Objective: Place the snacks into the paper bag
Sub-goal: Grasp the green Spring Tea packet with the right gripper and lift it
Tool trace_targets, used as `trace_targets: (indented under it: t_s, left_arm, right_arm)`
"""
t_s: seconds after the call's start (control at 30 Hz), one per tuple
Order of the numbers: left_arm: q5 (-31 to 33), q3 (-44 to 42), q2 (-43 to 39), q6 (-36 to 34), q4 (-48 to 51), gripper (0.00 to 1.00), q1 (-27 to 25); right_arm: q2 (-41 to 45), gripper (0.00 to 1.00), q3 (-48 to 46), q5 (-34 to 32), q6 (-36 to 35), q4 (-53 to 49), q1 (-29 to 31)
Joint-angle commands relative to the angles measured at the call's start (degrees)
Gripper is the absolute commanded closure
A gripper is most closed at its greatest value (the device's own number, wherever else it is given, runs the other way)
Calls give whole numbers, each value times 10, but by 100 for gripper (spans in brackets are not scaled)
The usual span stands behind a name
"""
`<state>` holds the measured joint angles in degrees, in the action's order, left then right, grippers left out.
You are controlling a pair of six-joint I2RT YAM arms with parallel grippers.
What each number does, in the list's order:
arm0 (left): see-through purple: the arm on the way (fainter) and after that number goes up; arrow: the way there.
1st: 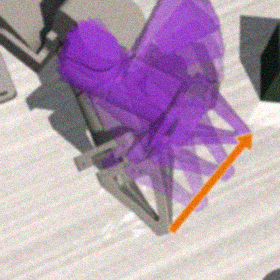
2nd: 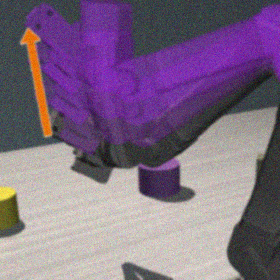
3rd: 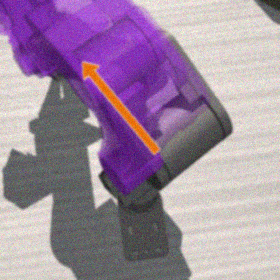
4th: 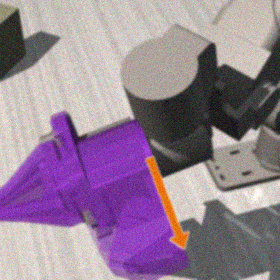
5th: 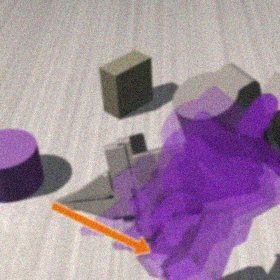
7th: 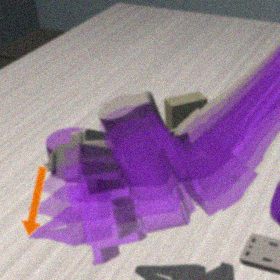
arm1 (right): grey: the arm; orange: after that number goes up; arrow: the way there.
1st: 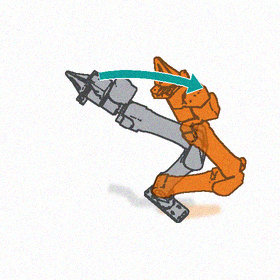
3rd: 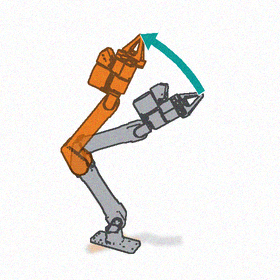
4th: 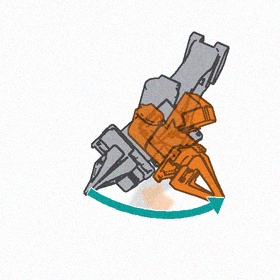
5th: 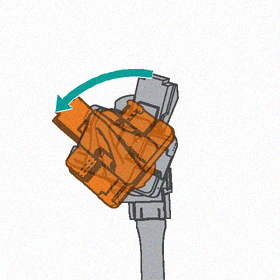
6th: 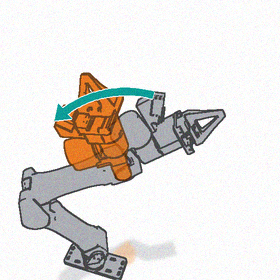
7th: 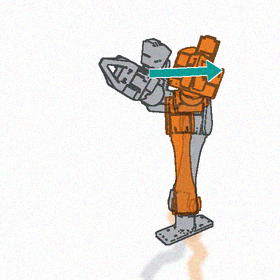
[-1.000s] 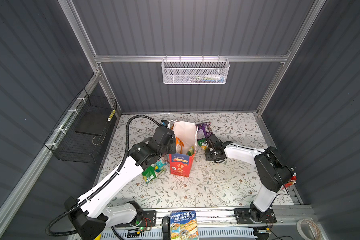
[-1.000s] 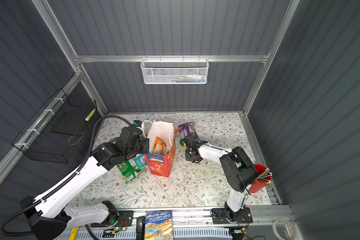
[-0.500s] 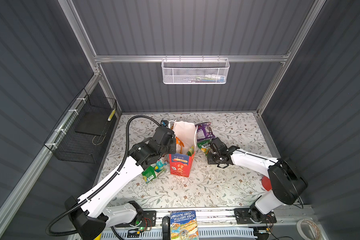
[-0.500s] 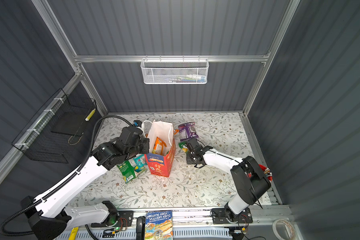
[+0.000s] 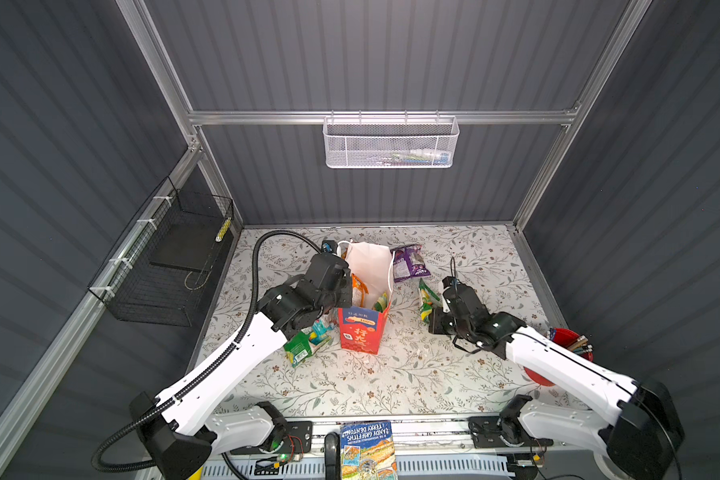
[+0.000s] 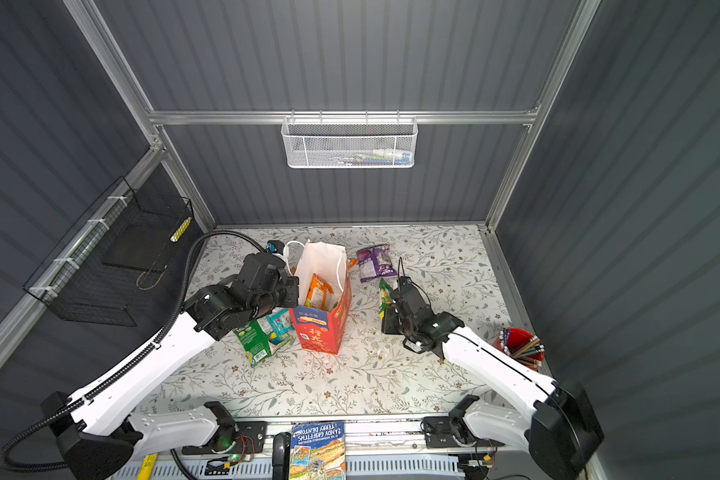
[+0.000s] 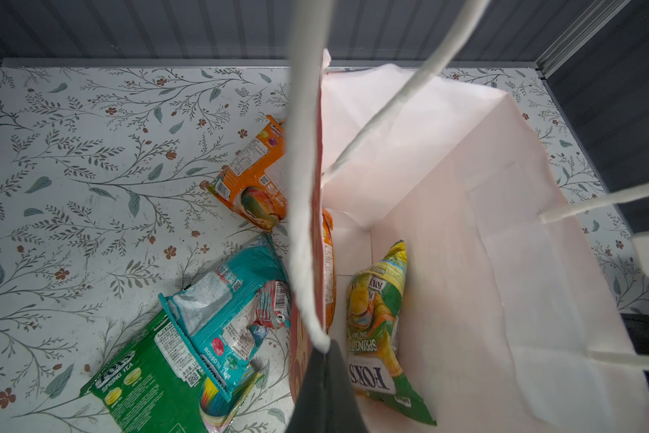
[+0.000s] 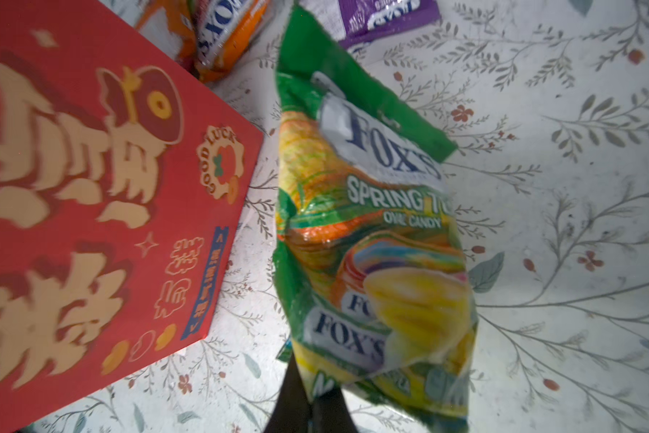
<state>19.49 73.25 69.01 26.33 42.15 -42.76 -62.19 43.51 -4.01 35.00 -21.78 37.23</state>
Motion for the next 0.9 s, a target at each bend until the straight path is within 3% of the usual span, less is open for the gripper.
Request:
trace_targets:
  t_s: [0.0,0.27,0.5,0.87]
  left_arm:
    - [-1,7,-6,-9,-13,100,3]
    - [-2,8,-6,-12,-14,100,3]
    - [-7,7,-14,-15,-17,100,3]
    - [-10,9,-13,-17,-16,100,2]
  right_arm:
    - [51,100,2,-4,13,-9,6]
    - [136,100,42,3,10,-62,12]
    - [175,100,134,-11,2,-107,17]
    - [78,100,369,-23,-39,-115,61]
